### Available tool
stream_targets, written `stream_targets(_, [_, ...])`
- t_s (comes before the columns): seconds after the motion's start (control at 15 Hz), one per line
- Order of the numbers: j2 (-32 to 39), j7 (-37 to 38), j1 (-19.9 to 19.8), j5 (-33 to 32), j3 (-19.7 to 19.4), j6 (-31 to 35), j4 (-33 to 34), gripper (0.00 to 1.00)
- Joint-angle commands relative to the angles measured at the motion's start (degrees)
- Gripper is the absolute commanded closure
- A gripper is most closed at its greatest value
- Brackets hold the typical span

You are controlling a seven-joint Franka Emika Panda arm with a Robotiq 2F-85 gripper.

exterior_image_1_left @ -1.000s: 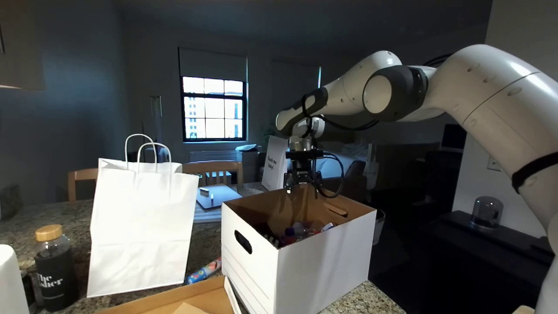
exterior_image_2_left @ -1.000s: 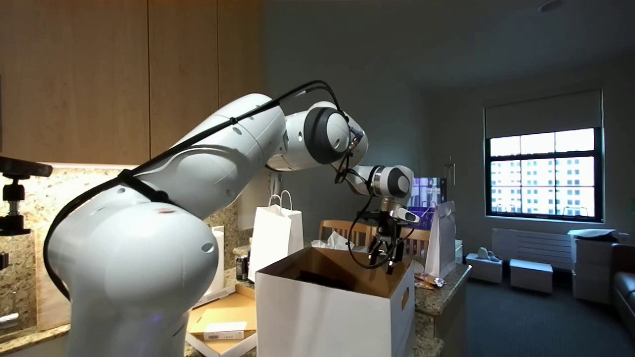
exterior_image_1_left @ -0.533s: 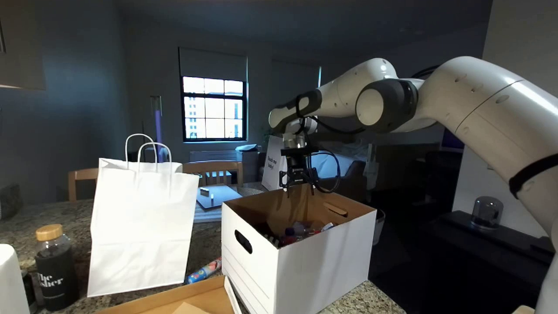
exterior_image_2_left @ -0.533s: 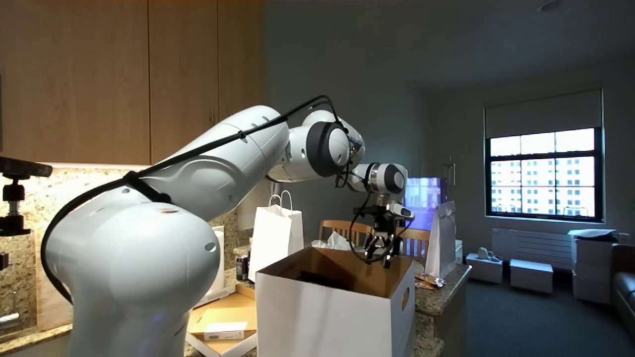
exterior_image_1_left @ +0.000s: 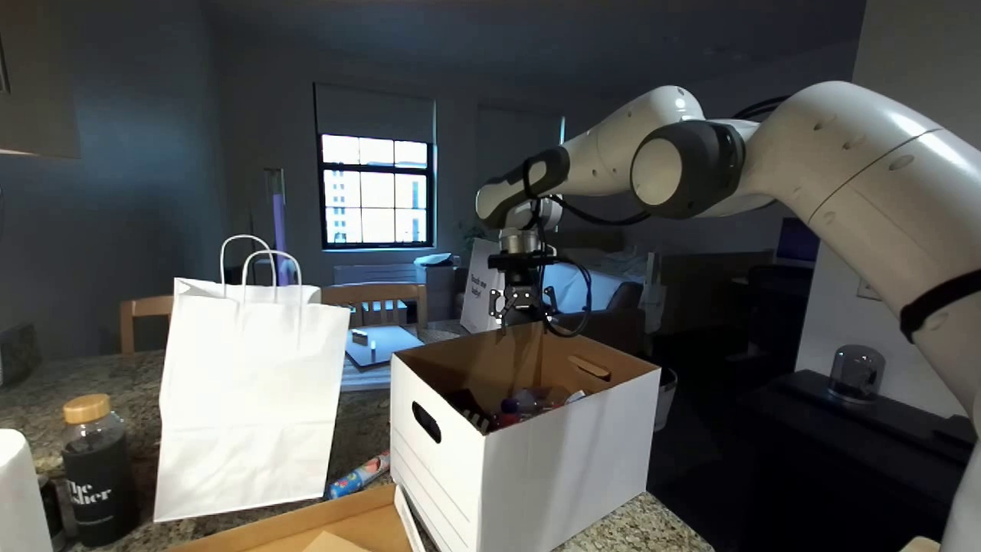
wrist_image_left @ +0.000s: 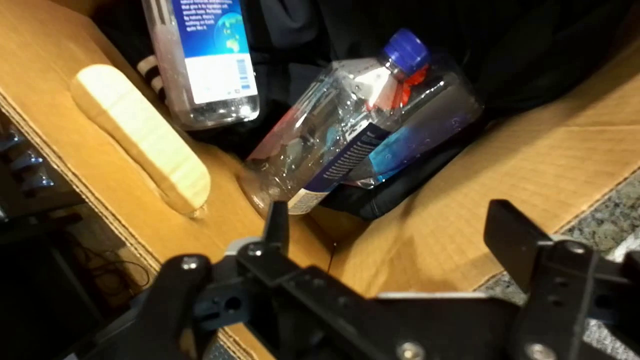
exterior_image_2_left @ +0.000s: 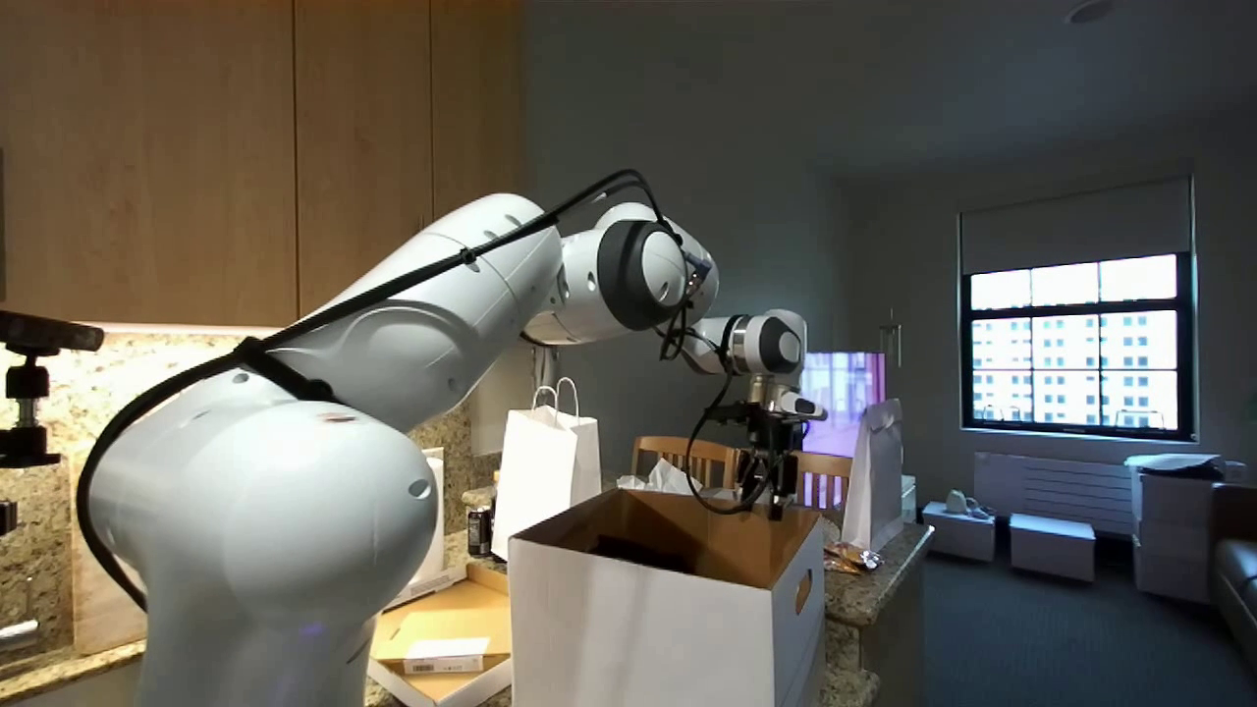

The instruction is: Pick up two bottles from the box and put them on the box cover

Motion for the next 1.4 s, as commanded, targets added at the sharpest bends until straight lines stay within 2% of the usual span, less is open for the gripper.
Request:
stream_targets(0.0, [-6.0, 4.1, 0.0, 0.5, -0.2, 3.3, -7.3, 0.0])
stream_targets(0.33, [-11.4, 10.8, 0.3, 0.4, -0.6, 9.0, -13.4, 0.0])
stream_targets(0.53, [-13.0, 11.2, -0.1, 0.1, -0.4, 13.4, -15.3, 0.0])
stream_targets(0.6, [-9.6, 10.2, -0.4, -0.3, 0.0, 9.9, -10.4, 0.0])
stream_targets(0.87, [-10.6, 10.2, -0.4, -0.3, -0.1, 11.4, -11.6, 0.0])
stream_targets(1.33, [-13.4, 10.7, 2.7, 0.2, 2.5, 14.1, -22.1, 0.0])
